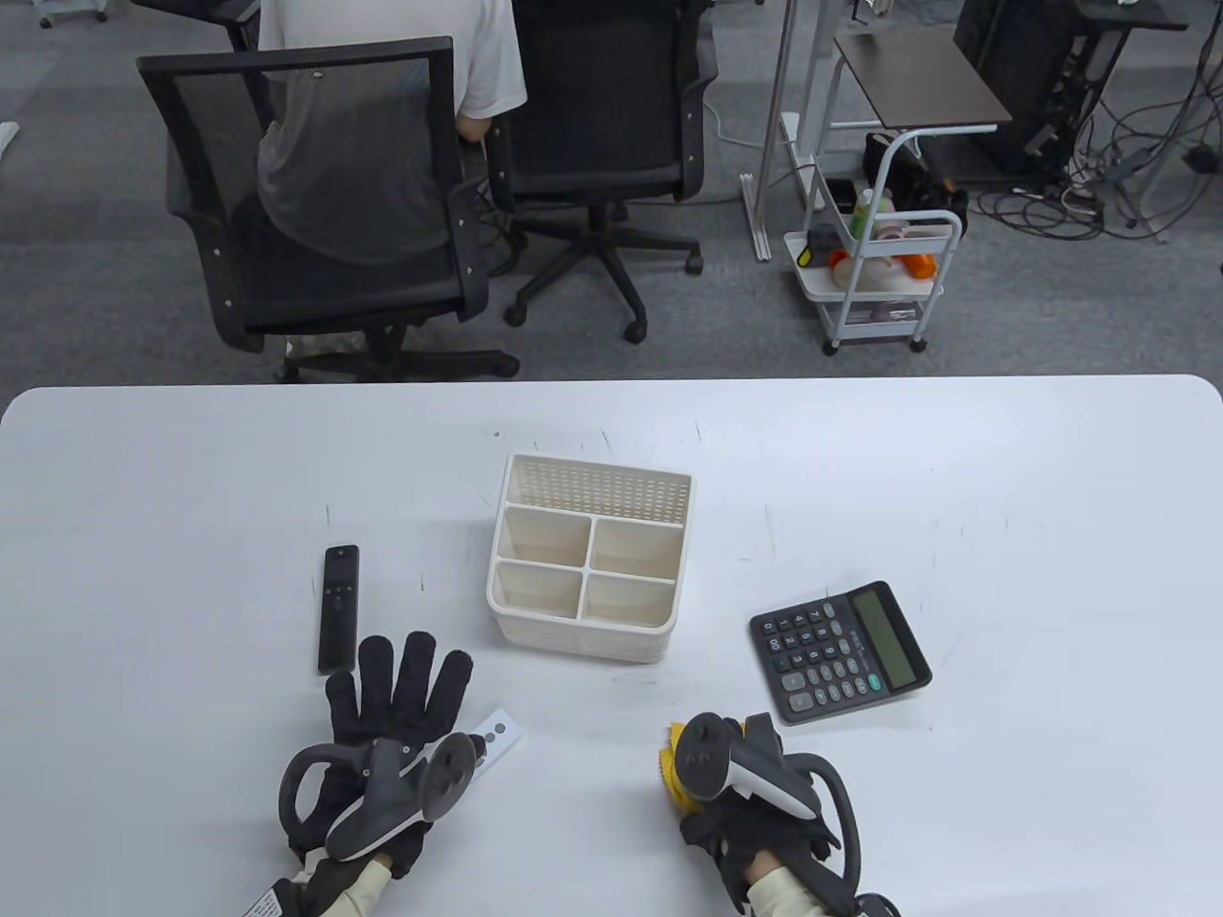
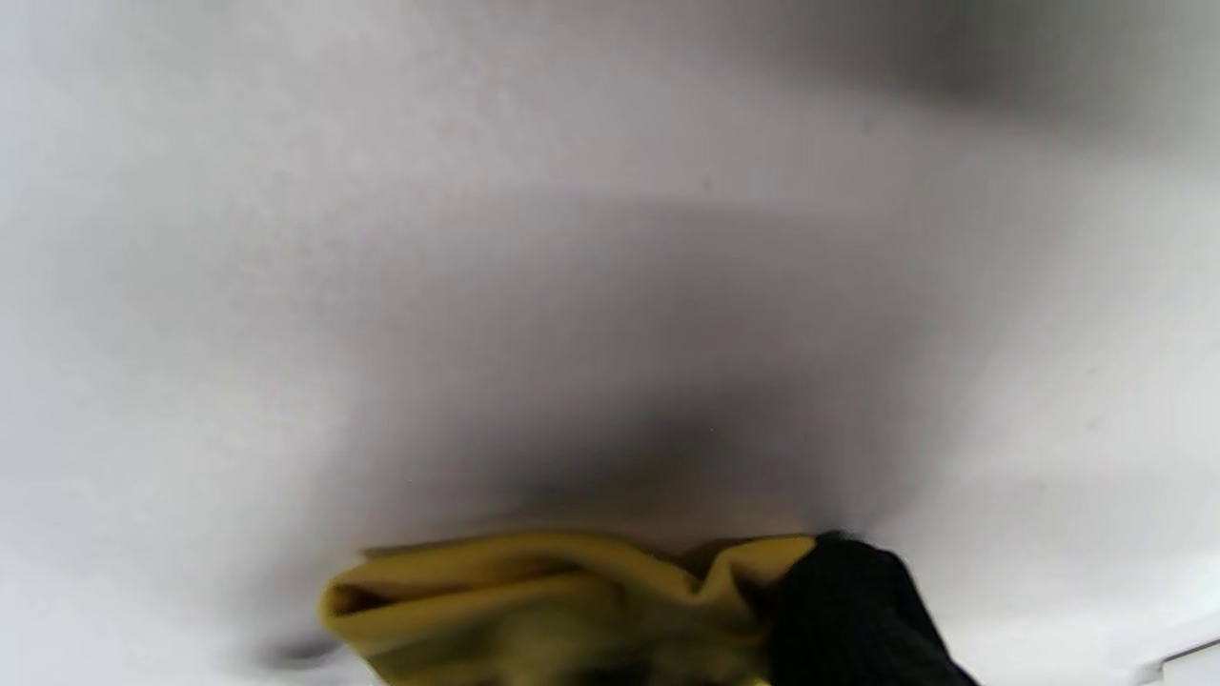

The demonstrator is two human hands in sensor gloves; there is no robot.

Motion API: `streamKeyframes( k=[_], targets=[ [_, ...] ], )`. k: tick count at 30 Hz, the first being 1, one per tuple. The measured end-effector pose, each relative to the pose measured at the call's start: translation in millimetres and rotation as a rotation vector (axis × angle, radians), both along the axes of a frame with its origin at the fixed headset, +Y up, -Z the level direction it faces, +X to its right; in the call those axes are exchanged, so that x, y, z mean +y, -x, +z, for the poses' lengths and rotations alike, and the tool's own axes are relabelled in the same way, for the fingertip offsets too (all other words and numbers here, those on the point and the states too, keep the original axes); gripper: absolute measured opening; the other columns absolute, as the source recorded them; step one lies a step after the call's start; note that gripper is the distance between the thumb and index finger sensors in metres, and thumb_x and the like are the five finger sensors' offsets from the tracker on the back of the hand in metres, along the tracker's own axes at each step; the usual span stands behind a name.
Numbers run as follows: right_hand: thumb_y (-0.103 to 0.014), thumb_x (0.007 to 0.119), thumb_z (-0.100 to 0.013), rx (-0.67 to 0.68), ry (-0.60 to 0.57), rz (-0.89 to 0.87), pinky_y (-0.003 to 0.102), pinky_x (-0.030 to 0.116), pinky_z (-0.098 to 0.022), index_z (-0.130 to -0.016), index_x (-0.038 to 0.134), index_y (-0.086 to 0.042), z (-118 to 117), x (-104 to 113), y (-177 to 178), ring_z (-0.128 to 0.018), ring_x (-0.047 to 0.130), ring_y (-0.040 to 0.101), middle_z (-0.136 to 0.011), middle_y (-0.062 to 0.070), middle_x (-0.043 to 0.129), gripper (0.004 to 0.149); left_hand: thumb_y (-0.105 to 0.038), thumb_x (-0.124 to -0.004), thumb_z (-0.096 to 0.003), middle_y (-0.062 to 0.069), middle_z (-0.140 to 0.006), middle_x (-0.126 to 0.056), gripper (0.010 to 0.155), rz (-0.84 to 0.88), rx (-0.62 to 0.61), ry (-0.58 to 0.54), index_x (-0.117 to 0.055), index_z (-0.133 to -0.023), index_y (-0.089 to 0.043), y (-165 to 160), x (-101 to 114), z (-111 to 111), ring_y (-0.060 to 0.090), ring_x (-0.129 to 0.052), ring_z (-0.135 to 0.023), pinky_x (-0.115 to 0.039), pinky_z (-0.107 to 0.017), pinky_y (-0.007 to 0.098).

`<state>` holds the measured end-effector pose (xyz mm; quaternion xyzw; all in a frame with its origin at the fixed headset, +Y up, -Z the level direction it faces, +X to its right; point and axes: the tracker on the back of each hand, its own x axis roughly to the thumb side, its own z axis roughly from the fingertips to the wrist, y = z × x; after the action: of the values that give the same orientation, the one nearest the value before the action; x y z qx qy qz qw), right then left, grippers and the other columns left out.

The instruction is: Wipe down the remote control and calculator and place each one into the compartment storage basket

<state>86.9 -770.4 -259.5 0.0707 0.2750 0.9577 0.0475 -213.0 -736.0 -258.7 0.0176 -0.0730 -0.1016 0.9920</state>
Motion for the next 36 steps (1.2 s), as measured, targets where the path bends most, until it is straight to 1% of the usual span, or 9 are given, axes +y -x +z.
streamKeyframes(
  k=[3,5,8,12,18,21,24,28,36],
  targets=[
    [-0.028,0.076,-0.056,0.032,-0.14,0.056,0.065,0.05,-0.065,-0.111,0.04,-0.009,-1.6,4.1,6.1,-0.102,0.039,0.053,-0.118,0.022,0.035,0.069,-0.062,-0.06,-0.0495,0.008,-0.122,-0.021,0.076,0.008,0.002,0.007,-0.026,-0.113,-0.036,0.1,-0.5,-0.3,0.051,-0.021,-0.111,-0.038,-0.074,0.072],
    [-0.026,0.078,-0.054,0.044,-0.199,0.09,0.062,0.056,-0.063,-0.109,0.047,-0.008,-1.9,5.6,9.3,-0.098,0.05,0.051,-0.115,0.023,0.045,0.065,-0.062,-0.06,-0.0496,0.008,-0.122,-0.021,0.076,0.005,0.003,0.012,-0.026,-0.112,-0.036,0.0,-1.0,-0.3,0.051,-0.021,-0.111,-0.038,-0.074,0.072],
    [-0.023,0.08,-0.052,0.06,-0.318,0.137,0.055,0.067,-0.059,-0.104,0.062,-0.009,-3.5,9.8,13.5,-0.087,0.071,0.046,-0.108,0.023,0.064,0.057,-0.062,-0.06,-0.0496,0.008,-0.122,-0.021,0.076,-0.004,0.004,0.018,-0.026,-0.113,-0.036,0.0,-0.9,-0.3,0.051,-0.021,-0.111,-0.038,-0.074,0.072],
    [-0.021,0.083,-0.05,0.039,-0.395,0.13,0.051,0.073,-0.053,-0.098,0.074,-0.009,-4.7,10.9,11.3,-0.074,0.083,0.04,-0.097,0.022,0.077,0.05,-0.062,-0.059,-0.0496,0.008,-0.122,-0.02,0.076,-0.001,0.005,0.025,-0.026,-0.112,-0.036,0.1,-1.2,-0.7,0.051,-0.021,-0.111,-0.038,-0.074,0.072],
    [-0.019,0.084,-0.049,0.006,-0.449,0.094,0.048,0.078,-0.047,-0.091,0.084,-0.01,-8.9,15.4,4.5,-0.061,0.092,0.034,-0.086,0.021,0.088,0.044,-0.062,-0.06,-0.0495,0.008,-0.122,-0.021,0.076,0.003,0.001,0.026,-0.026,-0.112,-0.036,-0.1,-1.5,-1.4,0.051,-0.021,-0.111,-0.038,-0.074,0.072],
    [-0.019,0.083,-0.049,-0.026,-0.45,0.035,0.047,0.079,-0.046,-0.09,0.085,-0.01,-9.9,19.0,-0.8,-0.06,0.093,0.033,-0.085,0.02,0.089,0.043,-0.062,-0.06,-0.0496,0.008,-0.122,-0.021,0.076,0.006,0.001,0.028,-0.026,-0.112,-0.036,0.1,-1.8,-1.8,0.051,-0.021,-0.111,-0.038,-0.074,0.072],
    [-0.019,0.083,-0.049,-0.07,-0.49,-0.056,0.047,0.079,-0.046,-0.091,0.084,-0.01,-8.9,28.3,-6.9,-0.06,0.093,0.033,-0.085,0.02,0.089,0.043,-0.062,-0.06,-0.0496,0.008,-0.122,-0.021,0.076,0.009,0.001,0.029,-0.026,-0.113,-0.036,0.3,-1.9,-2.0,0.051,-0.021,-0.111,-0.038,-0.074,0.072],
    [-0.019,0.082,-0.049,-0.106,-0.58,-0.213,0.047,0.079,-0.046,-0.091,0.084,-0.009,-4.9,40.0,-13.2,-0.06,0.093,0.034,-0.085,0.021,0.089,0.043,-0.062,-0.059,-0.0496,0.008,-0.122,-0.021,0.076,0.026,-0.005,0.041,-0.026,-0.112,-0.036,0.3,-2.7,-2.6,0.051,-0.021,-0.111,-0.039,-0.074,0.072],
    [-0.019,0.082,-0.049,-0.131,-0.794,-0.404,0.047,0.079,-0.046,-0.091,0.084,-0.01,5.5,62.7,-21.7,-0.06,0.093,0.033,-0.085,0.021,0.089,0.043,-0.062,-0.06,-0.0495,0.008,-0.122,-0.021,0.076,0.044,-0.009,0.051,-0.026,-0.112,-0.036,0.1,-2.8,-3.7,0.051,-0.022,-0.111,-0.039,-0.074,0.072]
  ],
)
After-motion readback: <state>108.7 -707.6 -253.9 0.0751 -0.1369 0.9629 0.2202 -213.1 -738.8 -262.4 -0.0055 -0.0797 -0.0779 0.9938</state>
